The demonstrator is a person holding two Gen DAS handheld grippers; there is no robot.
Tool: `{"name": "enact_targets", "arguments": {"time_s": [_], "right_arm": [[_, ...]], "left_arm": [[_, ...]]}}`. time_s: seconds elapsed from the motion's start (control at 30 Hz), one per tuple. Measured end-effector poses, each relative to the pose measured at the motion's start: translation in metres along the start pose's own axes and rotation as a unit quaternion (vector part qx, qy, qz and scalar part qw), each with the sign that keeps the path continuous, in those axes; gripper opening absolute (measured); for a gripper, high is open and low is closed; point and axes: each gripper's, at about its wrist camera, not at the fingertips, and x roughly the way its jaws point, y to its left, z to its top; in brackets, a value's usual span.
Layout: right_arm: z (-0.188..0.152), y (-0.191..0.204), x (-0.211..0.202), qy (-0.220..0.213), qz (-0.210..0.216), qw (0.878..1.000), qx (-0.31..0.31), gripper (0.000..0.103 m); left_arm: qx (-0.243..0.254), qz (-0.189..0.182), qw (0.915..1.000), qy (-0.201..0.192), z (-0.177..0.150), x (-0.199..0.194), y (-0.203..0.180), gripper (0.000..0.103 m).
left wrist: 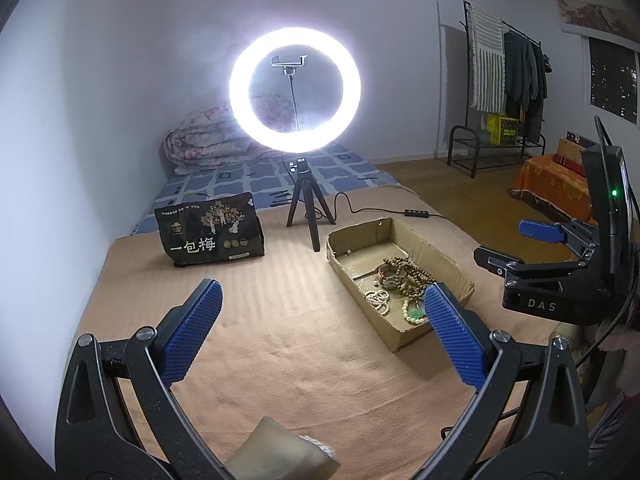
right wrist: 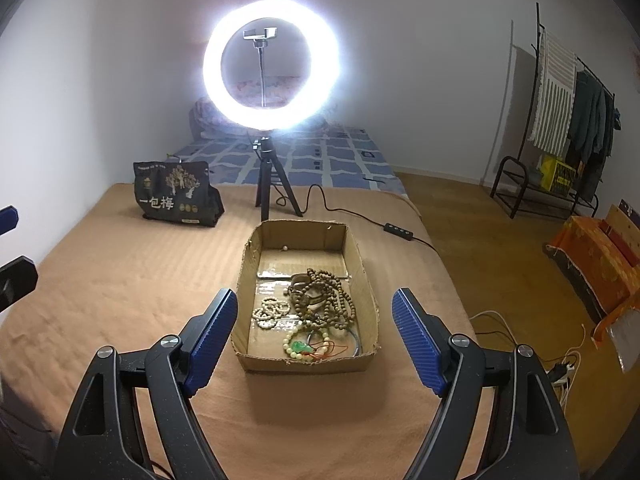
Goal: Organize jewelry
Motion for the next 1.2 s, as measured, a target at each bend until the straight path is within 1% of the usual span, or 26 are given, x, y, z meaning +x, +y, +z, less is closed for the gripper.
{"name": "enact_targets", "arguments": {"time_s": [1.2], "right_arm": [[-0.0017,-0.0022,0.0024,0.011,0.001,1.0,0.004,0.08]], "left_arm": [[-0.003,-0.008,1.0,-0.002,0.0011,-0.0029,-0.0041,0.103]]}}
